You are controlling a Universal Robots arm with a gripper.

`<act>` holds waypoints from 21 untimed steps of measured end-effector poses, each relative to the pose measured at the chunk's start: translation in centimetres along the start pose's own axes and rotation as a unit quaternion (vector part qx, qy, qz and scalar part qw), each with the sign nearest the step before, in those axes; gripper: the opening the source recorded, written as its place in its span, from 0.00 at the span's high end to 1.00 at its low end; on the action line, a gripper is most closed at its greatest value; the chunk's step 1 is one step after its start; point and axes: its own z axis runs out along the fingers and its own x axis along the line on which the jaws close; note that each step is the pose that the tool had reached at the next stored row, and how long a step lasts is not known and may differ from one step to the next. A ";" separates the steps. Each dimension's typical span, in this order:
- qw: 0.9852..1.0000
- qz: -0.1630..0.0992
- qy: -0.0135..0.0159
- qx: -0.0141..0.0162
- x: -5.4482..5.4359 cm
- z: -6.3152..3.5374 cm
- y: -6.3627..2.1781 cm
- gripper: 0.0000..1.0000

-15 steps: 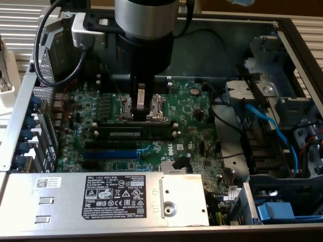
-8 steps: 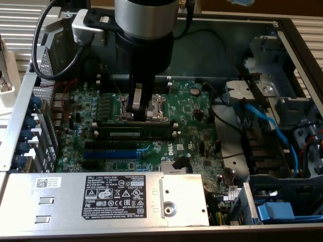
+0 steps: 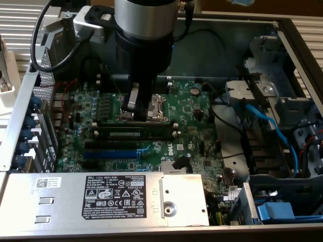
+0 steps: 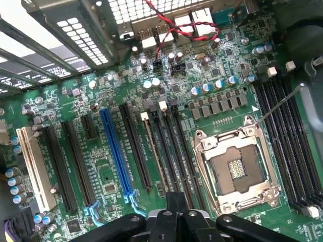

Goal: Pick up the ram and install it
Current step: 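Press down the ram until it locks into place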

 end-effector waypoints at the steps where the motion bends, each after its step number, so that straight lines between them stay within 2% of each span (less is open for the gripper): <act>1: 1.000 0.007 0.000 0.000 0.0 0.00 0.00 0.90; 6: 0.999 0.040 -0.002 0.001 0.0 0.00 0.00 0.90; 11: 0.997 0.073 -0.003 0.001 0.0 0.00 0.00 0.90; 16: 0.994 0.106 -0.005 0.002 0.0 0.00 0.00 0.90; 21: 0.990 0.139 -0.005 0.003 0.0 0.00 0.00 0.90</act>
